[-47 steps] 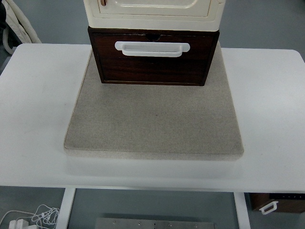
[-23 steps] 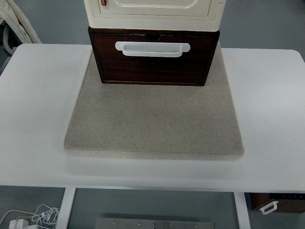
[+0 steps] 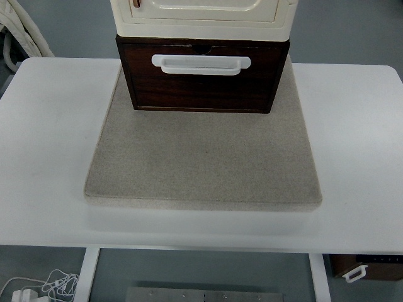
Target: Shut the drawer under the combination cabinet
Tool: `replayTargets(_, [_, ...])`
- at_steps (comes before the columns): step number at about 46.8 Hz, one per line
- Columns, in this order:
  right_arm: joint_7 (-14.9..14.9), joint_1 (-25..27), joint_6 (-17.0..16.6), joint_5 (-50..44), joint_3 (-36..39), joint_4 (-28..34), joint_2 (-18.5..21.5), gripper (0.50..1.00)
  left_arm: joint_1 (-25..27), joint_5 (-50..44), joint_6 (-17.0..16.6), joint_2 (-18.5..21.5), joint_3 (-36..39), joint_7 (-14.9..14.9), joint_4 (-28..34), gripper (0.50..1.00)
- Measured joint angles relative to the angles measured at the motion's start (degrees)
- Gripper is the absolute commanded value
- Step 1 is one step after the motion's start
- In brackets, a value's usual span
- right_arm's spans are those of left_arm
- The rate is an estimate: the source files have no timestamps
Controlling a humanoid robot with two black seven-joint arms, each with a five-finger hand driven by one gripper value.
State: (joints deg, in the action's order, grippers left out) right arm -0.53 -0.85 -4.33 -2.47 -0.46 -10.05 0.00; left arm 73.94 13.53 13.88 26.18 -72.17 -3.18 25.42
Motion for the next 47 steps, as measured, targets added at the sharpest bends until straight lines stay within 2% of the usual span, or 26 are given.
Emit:
replayTargets(8, [0.0, 0.1, -0.1, 0.1, -0.2, -0.1, 0.0, 0.952, -4.8, -5.2, 0.0, -1.0, 0.3, 0.0, -2.6, 1.000])
replayTargets(12, [0.0, 0.1, -0.1, 0.1, -0.2, -0.1, 0.0, 0.952, -7.1, -6.6, -0.1, -3.3, 0.4, 0.0, -4.7, 1.000])
replayTargets(22, [0.0, 0.1, -0.1, 0.0, -0.1, -0.1, 0.0, 0.952, -9.2, -9.3, -0.1, -7.9, 0.4, 0.1, -8.9, 1.000])
replayTargets(27, [0.0, 0.1, -0.1, 0.0, -0.1, -0.1, 0.0, 0.952, -9.9, -11.0, -0.1, -9.3, 0.4, 1.2, -10.3, 1.000])
replayTargets(42, [0.0, 0.1, -0.1, 0.1, 0.2, -0.1, 0.0, 0.952, -13.1, -16.5, 0.2, -13.5, 0.3, 3.0, -11.1, 1.000])
replayTargets(47, [0.0, 0.1, -0.1, 0.2, 0.3, -0.1, 0.0, 0.952, -14.0, -18.2, 0.3, -14.9, 0.3, 4.5, -11.1, 1.000])
